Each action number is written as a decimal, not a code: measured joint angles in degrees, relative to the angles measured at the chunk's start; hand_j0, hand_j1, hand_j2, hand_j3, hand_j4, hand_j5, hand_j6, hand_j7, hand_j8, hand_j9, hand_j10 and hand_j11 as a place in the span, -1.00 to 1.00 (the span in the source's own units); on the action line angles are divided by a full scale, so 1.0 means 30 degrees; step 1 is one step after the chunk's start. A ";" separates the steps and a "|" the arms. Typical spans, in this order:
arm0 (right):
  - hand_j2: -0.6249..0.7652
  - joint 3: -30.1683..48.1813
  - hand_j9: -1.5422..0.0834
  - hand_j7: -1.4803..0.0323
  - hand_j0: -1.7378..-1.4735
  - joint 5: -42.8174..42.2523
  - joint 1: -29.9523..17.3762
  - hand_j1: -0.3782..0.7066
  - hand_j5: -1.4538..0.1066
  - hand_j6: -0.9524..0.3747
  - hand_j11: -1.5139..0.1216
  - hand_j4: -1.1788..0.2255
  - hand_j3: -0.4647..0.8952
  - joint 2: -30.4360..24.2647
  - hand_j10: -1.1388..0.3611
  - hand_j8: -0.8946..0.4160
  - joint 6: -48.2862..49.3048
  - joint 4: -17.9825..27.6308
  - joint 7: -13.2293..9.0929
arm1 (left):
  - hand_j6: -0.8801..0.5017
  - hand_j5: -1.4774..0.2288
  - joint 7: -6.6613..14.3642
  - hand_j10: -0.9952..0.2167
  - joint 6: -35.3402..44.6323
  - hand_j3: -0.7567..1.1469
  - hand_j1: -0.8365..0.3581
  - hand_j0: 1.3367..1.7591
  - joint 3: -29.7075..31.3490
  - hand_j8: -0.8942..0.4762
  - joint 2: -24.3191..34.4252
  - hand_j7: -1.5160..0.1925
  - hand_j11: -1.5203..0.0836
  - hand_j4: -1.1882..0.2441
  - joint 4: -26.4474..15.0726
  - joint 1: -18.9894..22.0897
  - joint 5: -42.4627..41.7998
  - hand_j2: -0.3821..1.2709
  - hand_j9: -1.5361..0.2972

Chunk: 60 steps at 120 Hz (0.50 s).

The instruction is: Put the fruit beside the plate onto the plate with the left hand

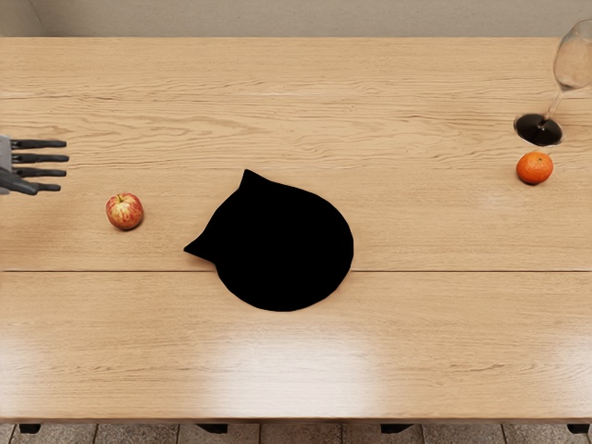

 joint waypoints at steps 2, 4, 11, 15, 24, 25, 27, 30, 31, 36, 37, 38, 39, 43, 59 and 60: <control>-0.10 0.0006 0.88 0.94 -0.40 0.0000 0.0000 -0.92 0.84 0.42 0.83 0.66 -0.32 0.0000 0.50 0.35 0.0001 0.0004 0.0000 | 0.28 0.73 0.0006 0.65 0.0000 -0.20 0.98 0.52 0.0001 0.31 0.0000 0.77 0.90 0.66 -0.0005 0.0000 0.0017 -0.54 0.68; -0.10 0.0007 0.88 0.94 -0.40 0.0000 0.0000 -0.92 0.84 0.42 0.83 0.66 -0.32 0.0000 0.50 0.35 0.0001 0.0005 0.0000 | 0.28 0.73 0.0012 0.65 -0.0001 -0.20 0.98 0.52 0.0002 0.31 0.0000 0.77 0.90 0.66 -0.0010 -0.0012 0.0035 -0.54 0.68; -0.10 0.0022 0.88 0.94 -0.40 0.0001 0.0001 -0.92 0.84 0.42 0.83 0.66 -0.32 0.0000 0.50 0.35 0.0002 0.0003 0.0000 | 0.28 0.73 0.0032 0.65 -0.0001 -0.20 0.98 0.52 0.0003 0.31 0.0099 0.77 0.90 0.66 -0.0021 -0.0041 0.0074 -0.54 0.68; -0.10 0.0030 0.88 0.94 -0.40 0.0000 0.0001 -0.92 0.84 0.42 0.83 0.66 -0.32 0.0000 0.50 0.35 -0.0002 -0.0017 0.0000 | 0.28 0.73 0.0039 0.65 0.0000 -0.20 0.98 0.52 0.0008 0.31 0.0169 0.77 0.90 0.66 -0.0025 -0.0058 0.0110 -0.54 0.68; -0.10 0.0051 0.88 0.94 -0.40 0.0006 0.0001 -0.92 0.84 0.42 0.83 0.66 -0.32 0.0000 0.50 0.35 -0.0014 -0.0085 0.0000 | 0.28 0.73 0.0070 0.65 -0.0005 -0.20 0.98 0.52 0.0012 0.31 -0.0006 0.77 0.90 0.66 -0.0031 -0.2060 0.1797 -0.54 0.68; -0.10 0.0052 0.88 0.94 -0.40 0.0005 0.0001 -0.92 0.84 0.42 0.83 0.66 -0.32 0.0000 0.50 0.35 -0.0015 -0.0090 0.0000 | 0.28 0.73 0.0092 0.65 -0.0004 -0.20 0.98 0.52 0.0011 0.31 -0.0004 0.77 0.90 0.66 -0.0031 -0.2296 0.2075 -0.54 0.68; -0.10 0.0056 0.88 0.94 -0.40 0.0004 0.0002 -0.92 0.84 0.42 0.83 0.66 -0.32 0.0000 0.50 0.35 -0.0017 -0.0099 0.0000 | 0.28 0.73 0.0197 0.65 -0.0006 -0.20 0.98 0.52 0.0011 0.31 -0.0061 0.77 0.90 0.66 -0.0032 -0.2779 0.2662 -0.54 0.68; -0.10 0.0059 0.88 0.94 -0.40 0.0003 0.0002 -0.92 0.84 0.42 0.83 0.66 -0.32 0.0000 0.50 0.35 -0.0019 -0.0109 0.0000 | 0.28 0.73 0.0372 0.65 0.0002 -0.20 0.98 0.52 0.0005 0.31 -0.0354 0.77 0.90 0.66 -0.0032 -0.3288 0.3510 -0.54 0.68; -0.10 0.0061 0.88 0.94 -0.40 0.0002 0.0002 -0.92 0.84 0.42 0.83 0.66 -0.32 0.0000 0.50 0.35 -0.0019 -0.0113 0.0000 | 0.28 0.73 0.0422 0.65 0.0000 -0.21 0.98 0.52 0.0006 0.31 -0.0618 0.77 0.90 0.66 -0.0032 -0.3421 0.3804 -0.54 0.68; -0.10 0.0063 0.88 0.94 -0.40 0.0003 0.0001 -0.92 0.84 0.42 0.83 0.66 -0.32 0.0000 0.50 0.35 -0.0021 -0.0124 0.0000 | 0.28 0.73 0.0618 0.64 0.0003 -0.20 0.98 0.52 0.0003 0.31 -0.1195 0.77 0.90 0.66 -0.0039 -0.4049 0.5089 -0.54 0.68; -0.10 0.0063 0.88 0.94 -0.40 0.0003 0.0001 -0.92 0.84 0.42 0.83 0.66 -0.32 0.0000 0.50 0.35 -0.0022 -0.0126 0.0000 | 0.27 0.73 0.0649 0.64 0.0002 -0.20 0.98 0.52 0.0004 0.31 -0.1211 0.77 0.90 0.66 -0.0043 -0.4204 0.5318 -0.54 0.68; -0.10 0.0064 0.88 0.94 -0.40 0.0003 0.0001 -0.92 0.84 0.42 0.83 0.66 -0.32 0.0000 0.50 0.35 -0.0022 -0.0128 0.0000 | 0.27 0.73 0.0677 0.64 0.0002 -0.20 0.98 0.52 0.0003 0.31 -0.1220 0.77 0.90 0.66 -0.0047 -0.4357 0.5533 -0.54 0.68; -0.10 0.0065 0.88 0.94 -0.40 0.0002 0.0001 -0.92 0.84 0.42 0.83 0.66 -0.32 0.0000 0.50 0.35 -0.0022 -0.0130 0.0000 | 0.27 0.73 0.0703 0.64 -0.0001 -0.20 0.98 0.52 0.0005 0.31 -0.1225 0.77 0.89 0.66 -0.0066 -0.4585 0.5774 -0.54 0.68; -0.10 0.0066 0.88 0.94 -0.40 0.0002 0.0001 -0.92 0.84 0.42 0.83 0.66 -0.32 0.0000 0.50 0.35 -0.0023 -0.0135 0.0000 | 0.27 0.73 0.0789 0.64 0.0007 -0.20 0.98 0.52 -0.0001 0.30 -0.1146 0.77 0.89 0.66 -0.0274 -0.4888 0.6719 -0.54 0.67; -0.10 0.0068 0.88 0.94 -0.40 0.0002 0.0002 -0.92 0.84 0.42 0.83 0.66 -0.32 0.0000 0.50 0.35 -0.0025 -0.0145 0.0000 | 0.27 0.73 0.0954 0.64 0.0001 -0.20 0.98 0.52 -0.0014 0.30 -0.0376 0.77 0.89 0.65 -0.4082 -0.5066 1.0666 -0.54 0.67; -0.10 0.0068 0.88 0.94 -0.40 0.0004 0.0002 -0.92 0.84 0.42 0.83 0.66 -0.32 0.0000 0.50 0.35 -0.0025 -0.0145 0.0000 | 0.27 0.73 0.0958 0.64 0.0002 -0.20 0.98 0.52 -0.0018 0.30 -0.0392 0.77 0.89 0.65 -0.4325 -0.5122 1.0862 -0.54 0.67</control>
